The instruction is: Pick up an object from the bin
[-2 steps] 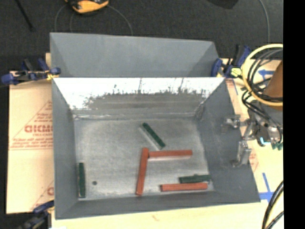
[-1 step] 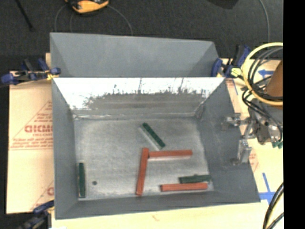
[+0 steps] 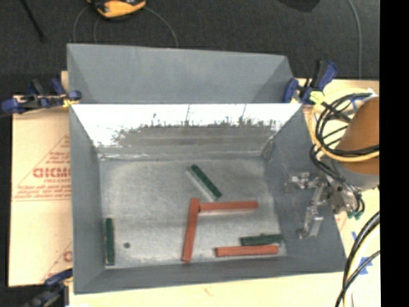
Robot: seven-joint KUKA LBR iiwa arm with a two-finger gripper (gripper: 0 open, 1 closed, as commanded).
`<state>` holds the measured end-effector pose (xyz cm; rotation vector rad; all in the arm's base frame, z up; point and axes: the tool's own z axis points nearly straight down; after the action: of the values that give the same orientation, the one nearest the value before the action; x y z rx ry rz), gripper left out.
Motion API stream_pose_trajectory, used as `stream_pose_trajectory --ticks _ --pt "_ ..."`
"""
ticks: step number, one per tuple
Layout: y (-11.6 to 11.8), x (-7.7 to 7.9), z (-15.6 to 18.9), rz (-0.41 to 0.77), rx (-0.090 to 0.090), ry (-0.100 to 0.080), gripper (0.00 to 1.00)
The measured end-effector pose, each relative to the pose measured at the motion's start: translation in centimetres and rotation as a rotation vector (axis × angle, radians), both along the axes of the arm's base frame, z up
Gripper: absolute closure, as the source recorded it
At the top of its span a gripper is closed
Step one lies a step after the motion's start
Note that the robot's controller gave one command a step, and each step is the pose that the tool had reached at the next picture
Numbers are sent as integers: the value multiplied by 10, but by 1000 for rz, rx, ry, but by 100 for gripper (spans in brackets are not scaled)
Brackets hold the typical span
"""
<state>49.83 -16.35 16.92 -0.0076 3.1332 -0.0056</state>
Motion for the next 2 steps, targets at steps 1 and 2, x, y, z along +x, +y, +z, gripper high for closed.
stream_pose_trajectory --ticks 1,2 --pt "21 -10 -74 -145 3 0 0" --pt "56 -11 -96 -125 3 0 100"
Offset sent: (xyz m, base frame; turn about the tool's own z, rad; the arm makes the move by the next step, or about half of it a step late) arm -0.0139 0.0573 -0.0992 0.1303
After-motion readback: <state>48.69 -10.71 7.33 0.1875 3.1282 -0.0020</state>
